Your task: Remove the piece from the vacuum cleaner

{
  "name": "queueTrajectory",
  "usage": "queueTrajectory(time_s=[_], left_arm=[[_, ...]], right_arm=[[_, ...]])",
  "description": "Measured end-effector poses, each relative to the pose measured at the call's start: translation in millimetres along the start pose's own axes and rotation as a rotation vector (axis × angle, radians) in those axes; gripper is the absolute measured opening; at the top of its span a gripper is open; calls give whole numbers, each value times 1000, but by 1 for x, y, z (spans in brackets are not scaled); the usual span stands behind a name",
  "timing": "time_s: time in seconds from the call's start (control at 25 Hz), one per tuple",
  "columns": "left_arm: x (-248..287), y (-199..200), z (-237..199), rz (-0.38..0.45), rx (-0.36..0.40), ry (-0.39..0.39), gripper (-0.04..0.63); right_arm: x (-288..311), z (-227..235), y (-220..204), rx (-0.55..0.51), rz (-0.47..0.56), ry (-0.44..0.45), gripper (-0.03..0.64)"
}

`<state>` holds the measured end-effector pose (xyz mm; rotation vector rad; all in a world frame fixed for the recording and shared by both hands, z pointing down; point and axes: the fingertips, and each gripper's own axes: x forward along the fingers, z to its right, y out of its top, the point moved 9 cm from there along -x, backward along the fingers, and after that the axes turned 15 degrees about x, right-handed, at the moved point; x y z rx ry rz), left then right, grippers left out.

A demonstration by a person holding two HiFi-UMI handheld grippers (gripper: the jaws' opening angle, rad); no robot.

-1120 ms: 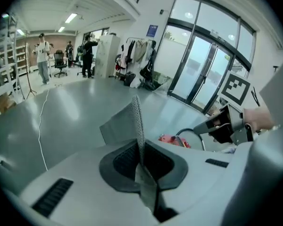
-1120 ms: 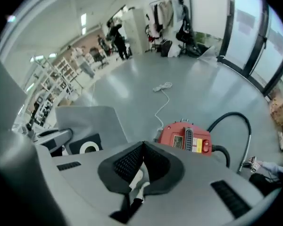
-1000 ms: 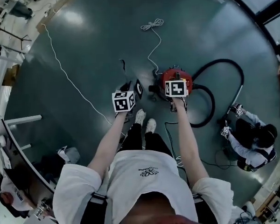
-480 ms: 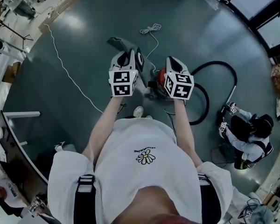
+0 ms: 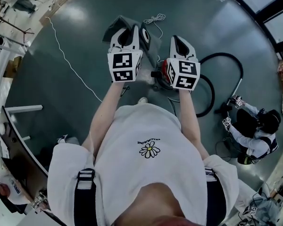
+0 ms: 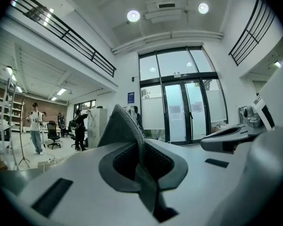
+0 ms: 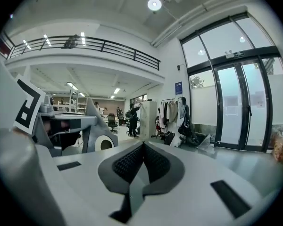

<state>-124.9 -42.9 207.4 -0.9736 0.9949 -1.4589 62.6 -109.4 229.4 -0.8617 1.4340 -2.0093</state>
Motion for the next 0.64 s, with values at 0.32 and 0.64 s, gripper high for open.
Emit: queueTrajectory(time_s=[0.32, 0.64], left_arm=[[0, -5, 6, -18, -9, -19, 18], [11, -6, 20, -33, -6, -29, 18]], right_arm=[[-6, 4, -9, 7, -10, -31, 11], [-6, 20, -7, 10, -23, -20, 11]])
